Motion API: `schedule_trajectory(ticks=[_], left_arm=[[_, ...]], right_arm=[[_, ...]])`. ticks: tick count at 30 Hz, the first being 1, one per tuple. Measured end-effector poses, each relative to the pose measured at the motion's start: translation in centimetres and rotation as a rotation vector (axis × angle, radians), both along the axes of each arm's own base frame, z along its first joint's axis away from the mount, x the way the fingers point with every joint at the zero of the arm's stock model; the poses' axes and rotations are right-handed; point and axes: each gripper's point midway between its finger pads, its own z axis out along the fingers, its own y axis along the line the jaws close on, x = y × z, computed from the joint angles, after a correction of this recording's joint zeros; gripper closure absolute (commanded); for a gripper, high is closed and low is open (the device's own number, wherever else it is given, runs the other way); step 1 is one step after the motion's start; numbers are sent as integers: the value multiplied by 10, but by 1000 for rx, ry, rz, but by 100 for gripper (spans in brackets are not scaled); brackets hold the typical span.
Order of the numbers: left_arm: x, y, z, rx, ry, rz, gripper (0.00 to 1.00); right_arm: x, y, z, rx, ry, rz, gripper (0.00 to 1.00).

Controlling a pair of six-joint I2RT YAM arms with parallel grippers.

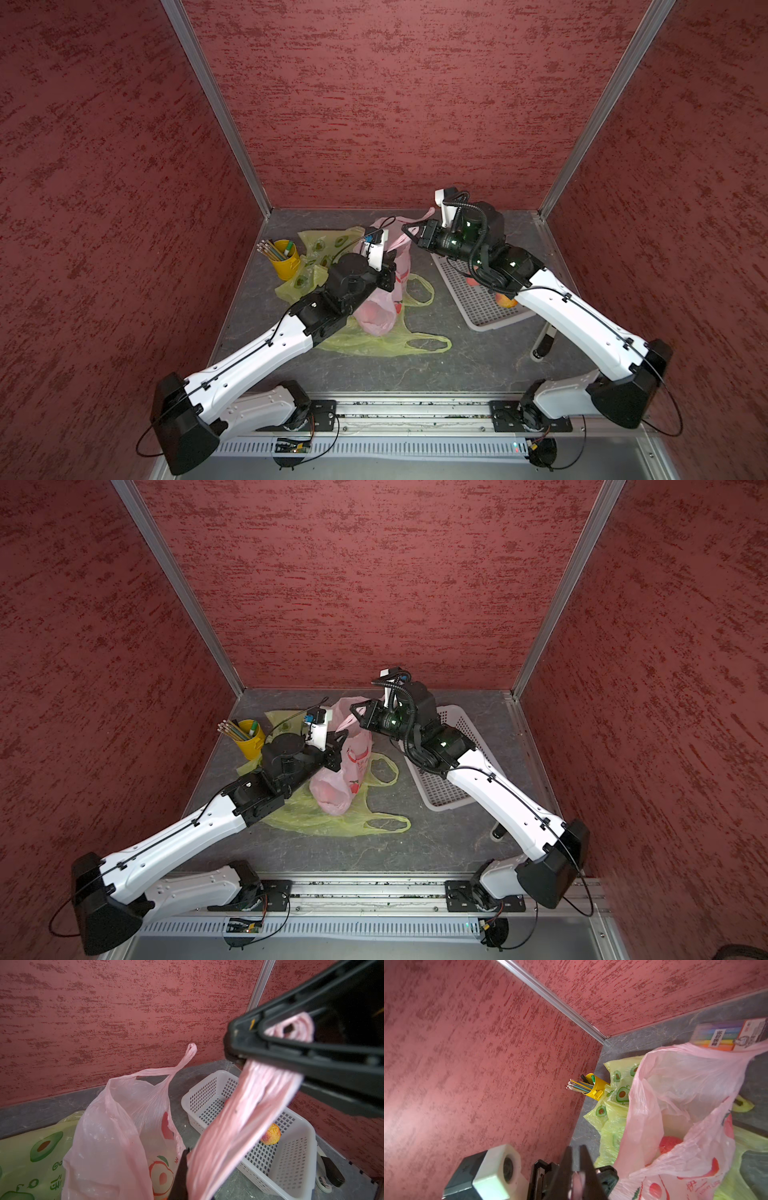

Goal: Place the peach into a plastic bag & tie a knot
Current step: Cross the plastic bag with the plastic bag.

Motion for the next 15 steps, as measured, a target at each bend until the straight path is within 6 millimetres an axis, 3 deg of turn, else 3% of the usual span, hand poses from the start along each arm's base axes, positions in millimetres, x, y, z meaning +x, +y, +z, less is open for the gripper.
schedule_trajectory(ticks=[3, 8, 11, 15], left_arm=[[0, 11, 0, -31, 20, -7, 100], [-4, 18, 7, -80, 37, -35, 100], [-7, 16, 9, -97, 43, -57, 100], [-10, 14, 6, -102, 62, -75, 100]], right_arm=[[10, -16, 2, -52, -43, -82, 39], [36, -65, 5, -156, -110, -281, 20], [51, -82, -3, -213, -119, -356, 14], [73, -81, -27, -283, -95, -382, 12]])
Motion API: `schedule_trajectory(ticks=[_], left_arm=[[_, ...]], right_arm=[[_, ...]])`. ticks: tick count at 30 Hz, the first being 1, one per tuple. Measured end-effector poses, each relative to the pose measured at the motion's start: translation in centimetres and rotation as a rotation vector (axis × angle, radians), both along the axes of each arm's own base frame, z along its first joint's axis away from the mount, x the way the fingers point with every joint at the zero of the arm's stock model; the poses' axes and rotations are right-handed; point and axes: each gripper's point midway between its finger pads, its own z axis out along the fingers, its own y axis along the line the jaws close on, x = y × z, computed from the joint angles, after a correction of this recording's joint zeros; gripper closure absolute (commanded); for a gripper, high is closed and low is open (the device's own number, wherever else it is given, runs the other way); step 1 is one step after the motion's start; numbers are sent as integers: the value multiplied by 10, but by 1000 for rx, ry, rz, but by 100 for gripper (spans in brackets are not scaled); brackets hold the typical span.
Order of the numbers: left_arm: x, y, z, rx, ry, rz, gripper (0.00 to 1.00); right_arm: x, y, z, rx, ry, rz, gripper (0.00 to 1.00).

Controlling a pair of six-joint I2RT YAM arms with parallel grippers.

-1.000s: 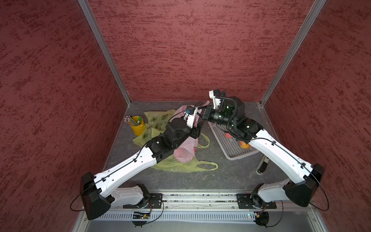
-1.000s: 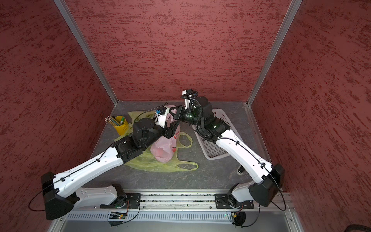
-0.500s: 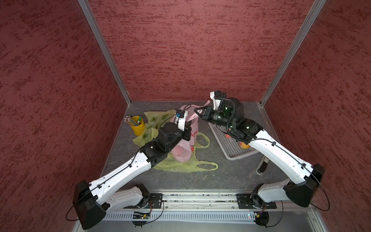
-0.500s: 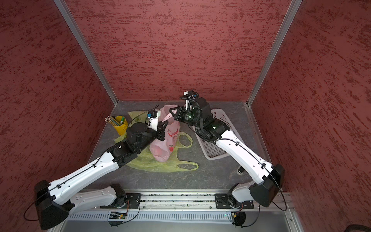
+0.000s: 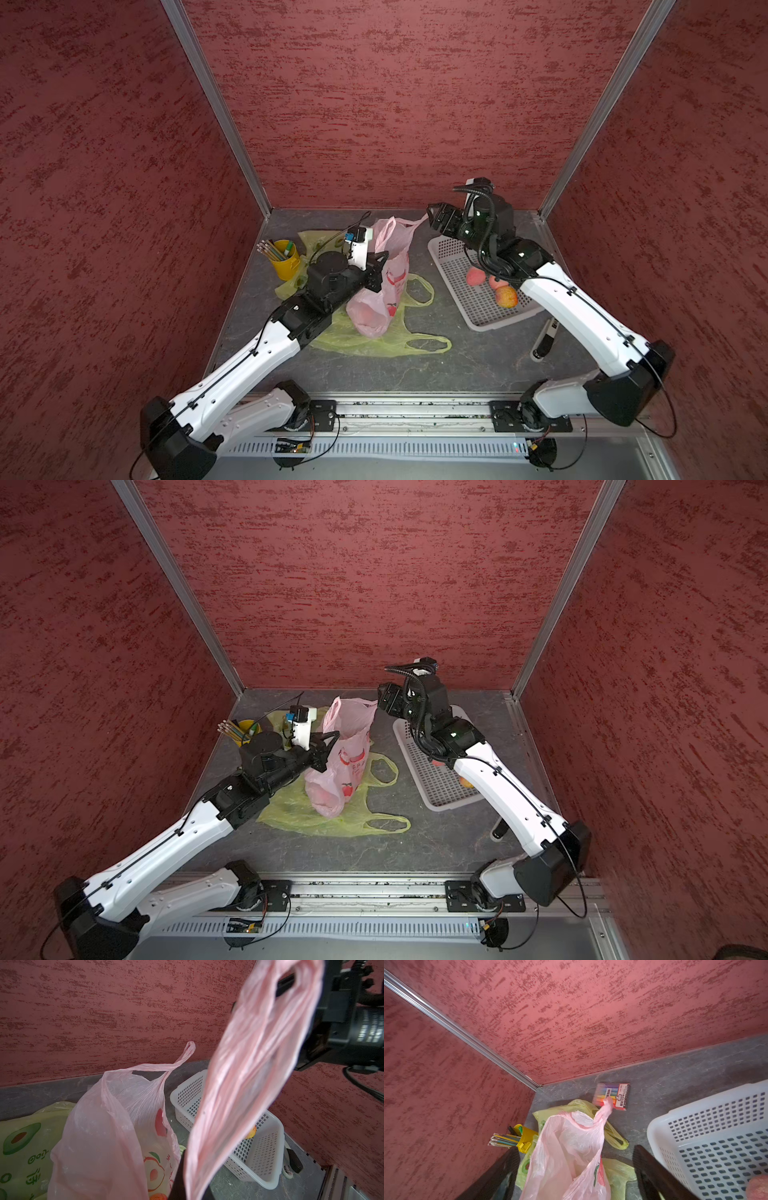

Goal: Place the peach into a plastic bag & tie a knot
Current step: Cross the plastic bag with the plastic bag.

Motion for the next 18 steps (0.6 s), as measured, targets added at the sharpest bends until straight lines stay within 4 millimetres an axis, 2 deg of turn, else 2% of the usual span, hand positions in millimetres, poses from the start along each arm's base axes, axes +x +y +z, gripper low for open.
schedule_trajectory(ticks=[8, 12, 18], left_arm=[[-2, -2, -1, -4, 10, -15, 100], [-3, -3, -1, -6, 13, -21, 100], [-4, -4, -3, -3, 21, -32, 100]], right_arm=[[50, 18, -48, -72, 78, -18, 15], [58, 18, -64, -89, 106, -27, 18], [61, 18, -67, -90, 109, -28, 29]])
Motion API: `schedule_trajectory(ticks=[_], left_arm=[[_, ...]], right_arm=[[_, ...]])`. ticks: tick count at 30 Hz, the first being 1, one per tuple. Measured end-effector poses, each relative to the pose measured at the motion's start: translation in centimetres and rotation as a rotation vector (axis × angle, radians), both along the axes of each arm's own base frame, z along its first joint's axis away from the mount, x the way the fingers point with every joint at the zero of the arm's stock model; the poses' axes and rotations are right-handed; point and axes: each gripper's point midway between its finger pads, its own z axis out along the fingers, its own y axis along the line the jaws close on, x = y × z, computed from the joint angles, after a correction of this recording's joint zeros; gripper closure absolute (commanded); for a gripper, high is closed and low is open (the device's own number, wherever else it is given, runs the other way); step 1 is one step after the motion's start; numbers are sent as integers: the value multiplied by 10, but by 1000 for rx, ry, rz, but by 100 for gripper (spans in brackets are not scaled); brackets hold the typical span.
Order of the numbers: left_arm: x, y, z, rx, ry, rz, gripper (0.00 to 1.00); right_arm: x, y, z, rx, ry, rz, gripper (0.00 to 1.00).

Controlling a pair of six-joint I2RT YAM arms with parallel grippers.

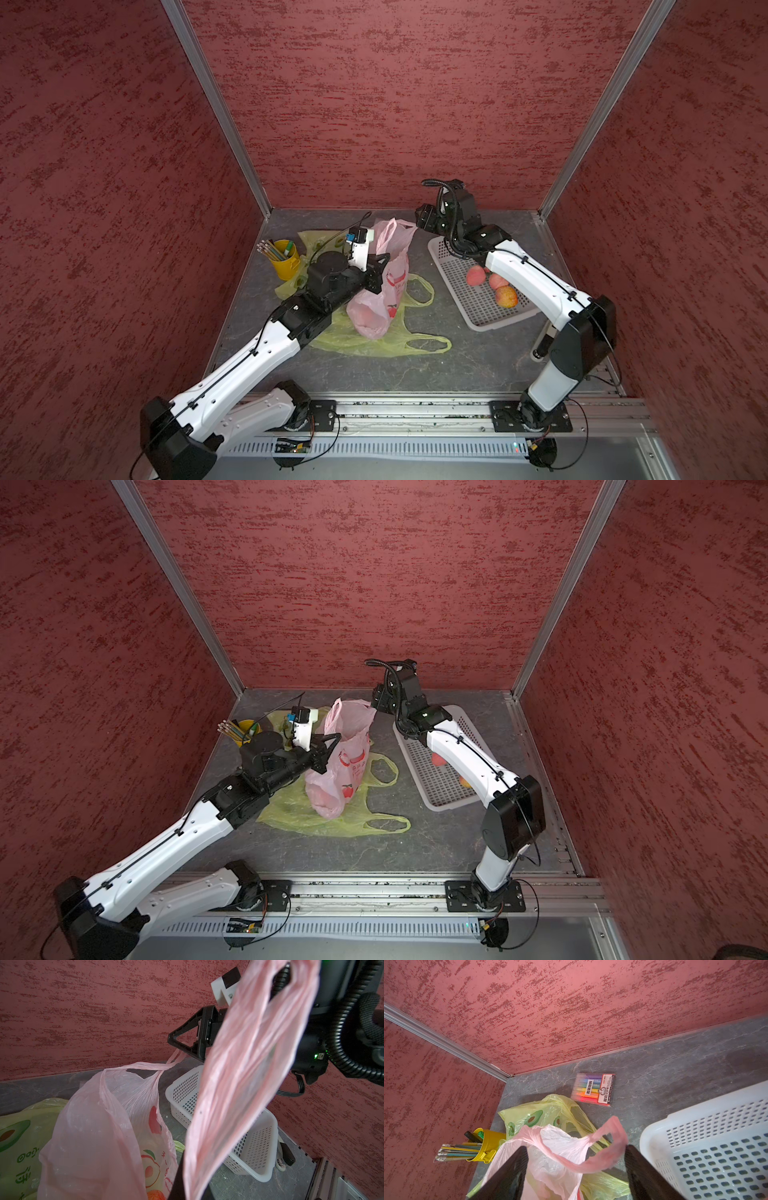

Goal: Place the peach into a plastic bag & tie a knot
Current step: Cross the plastic bag with the plastic bag.

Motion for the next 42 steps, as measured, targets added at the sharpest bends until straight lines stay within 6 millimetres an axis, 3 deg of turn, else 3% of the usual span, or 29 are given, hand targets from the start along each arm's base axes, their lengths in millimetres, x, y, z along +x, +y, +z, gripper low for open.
schedule_trajectory(ticks=[5, 13, 21, 25, 27, 32, 37, 39, 42], left_arm=[[-2, 4, -1, 5, 7, 3, 100], [-1, 8, 1, 2, 5, 13, 100], [-1, 8, 1, -2, 7, 5, 100], [-2, 8, 2, -9, 10, 4, 100], [-2, 8, 2, -12, 11, 4, 100], [-6, 11, 6, -17, 8, 0, 100], [-10, 20, 1, -10, 48, -21, 100], [-10, 28, 1, -10, 73, -21, 100], [-11, 39, 7, -17, 99, -23, 100]], right_arm=[[4, 0, -7, 1, 13, -7, 21], [2, -2, -7, 6, 18, -8, 23], [-12, -10, 6, 44, 7, -6, 37], [-14, -7, 2, 57, 16, 8, 40], [-15, -6, -3, 55, 26, 16, 48], [-14, -1, 1, 62, 5, 47, 79], [-24, 2, 14, 34, -90, 126, 95], [-34, 1, 26, 15, -145, 167, 97], [-58, -1, 65, 15, -268, 246, 100]])
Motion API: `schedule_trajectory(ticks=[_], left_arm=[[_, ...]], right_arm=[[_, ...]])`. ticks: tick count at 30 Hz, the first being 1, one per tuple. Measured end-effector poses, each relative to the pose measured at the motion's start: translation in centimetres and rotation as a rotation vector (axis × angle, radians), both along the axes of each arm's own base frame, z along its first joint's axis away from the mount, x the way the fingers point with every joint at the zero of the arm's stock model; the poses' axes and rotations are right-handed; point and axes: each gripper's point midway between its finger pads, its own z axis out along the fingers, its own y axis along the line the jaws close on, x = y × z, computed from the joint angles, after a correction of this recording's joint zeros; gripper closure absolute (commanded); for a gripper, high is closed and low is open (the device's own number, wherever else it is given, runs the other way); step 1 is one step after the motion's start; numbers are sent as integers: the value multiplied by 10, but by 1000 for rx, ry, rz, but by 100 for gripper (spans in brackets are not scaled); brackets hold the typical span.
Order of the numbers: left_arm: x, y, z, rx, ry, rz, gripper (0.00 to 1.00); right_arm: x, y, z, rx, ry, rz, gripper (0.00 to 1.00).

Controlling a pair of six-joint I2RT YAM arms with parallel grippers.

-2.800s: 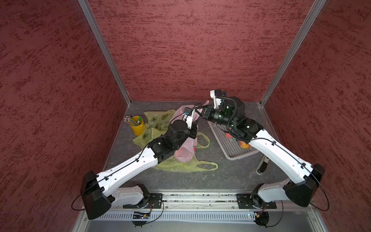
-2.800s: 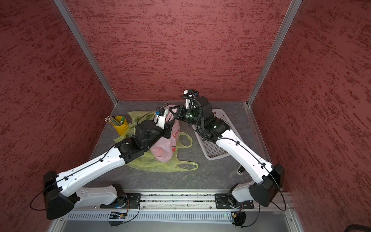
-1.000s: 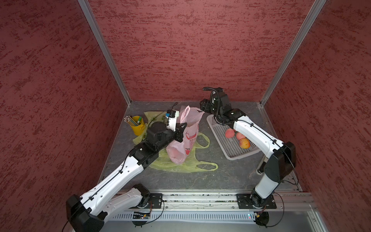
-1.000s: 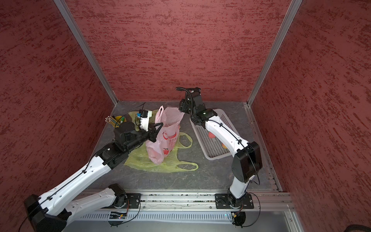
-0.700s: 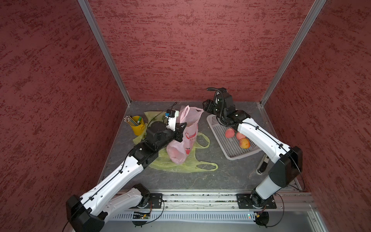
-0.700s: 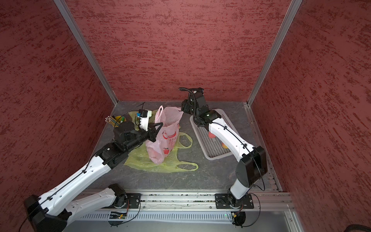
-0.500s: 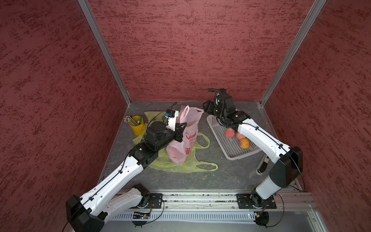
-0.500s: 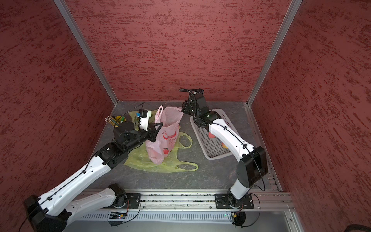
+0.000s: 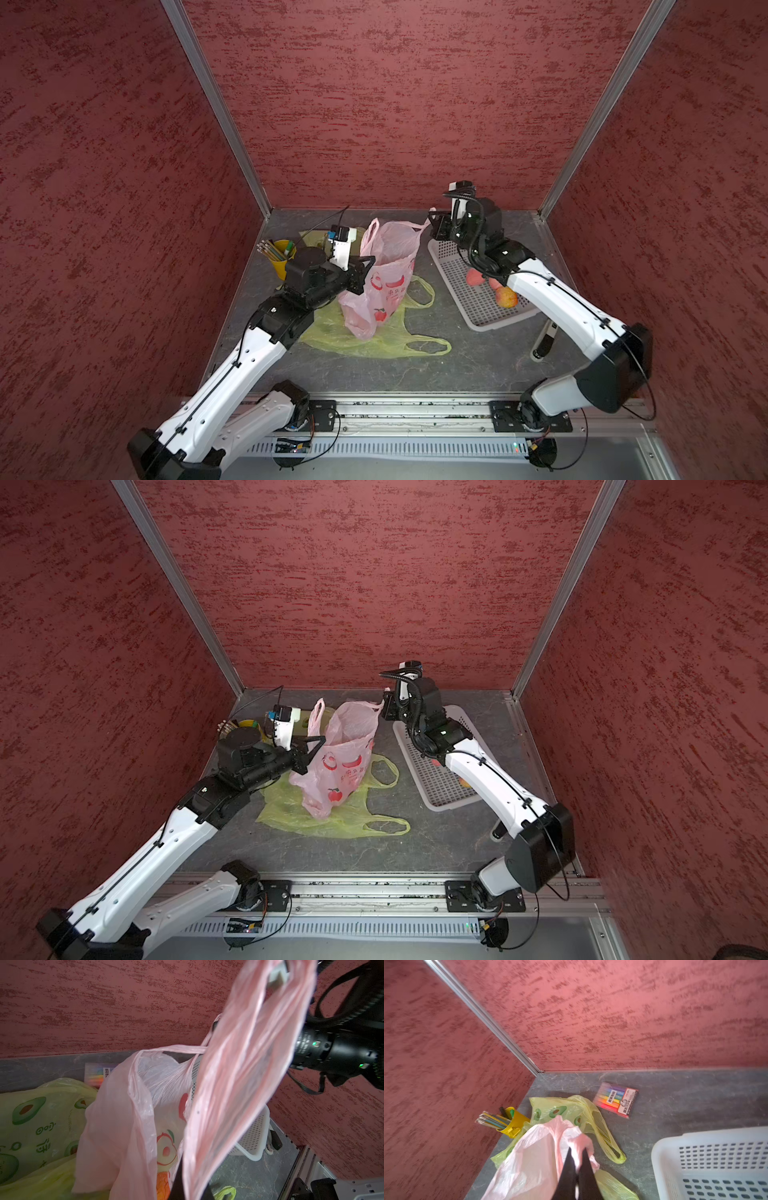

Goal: Place the peach into a plastic bag & tie a knot
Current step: Cross the plastic bag with the plastic bag.

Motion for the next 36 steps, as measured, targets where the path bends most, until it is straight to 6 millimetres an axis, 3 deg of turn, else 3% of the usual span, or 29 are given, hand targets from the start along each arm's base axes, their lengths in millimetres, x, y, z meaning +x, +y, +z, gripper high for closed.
schedule_trajectory(ticks=[4, 8, 12, 24, 33, 36], left_arm=[[-2, 7, 25, -39, 11, -45, 100], [-1, -2, 46, -81, 24, -132, 100], [5, -19, 45, -107, 89, -222, 100], [33, -49, -2, -105, 295, -354, 100], [32, -72, -19, 8, 317, -406, 100], [33, -75, -29, 49, 322, -406, 97]], right_arm=[[-39, 6, 62, 43, -188, 156, 100], [-68, 23, 87, 76, -271, 335, 100], [-83, 41, 78, 85, -245, 482, 100], [-121, 87, 41, 75, -116, 705, 100], [-103, 103, -1, 28, 13, 673, 100], [-97, 100, -6, 17, 30, 631, 100]])
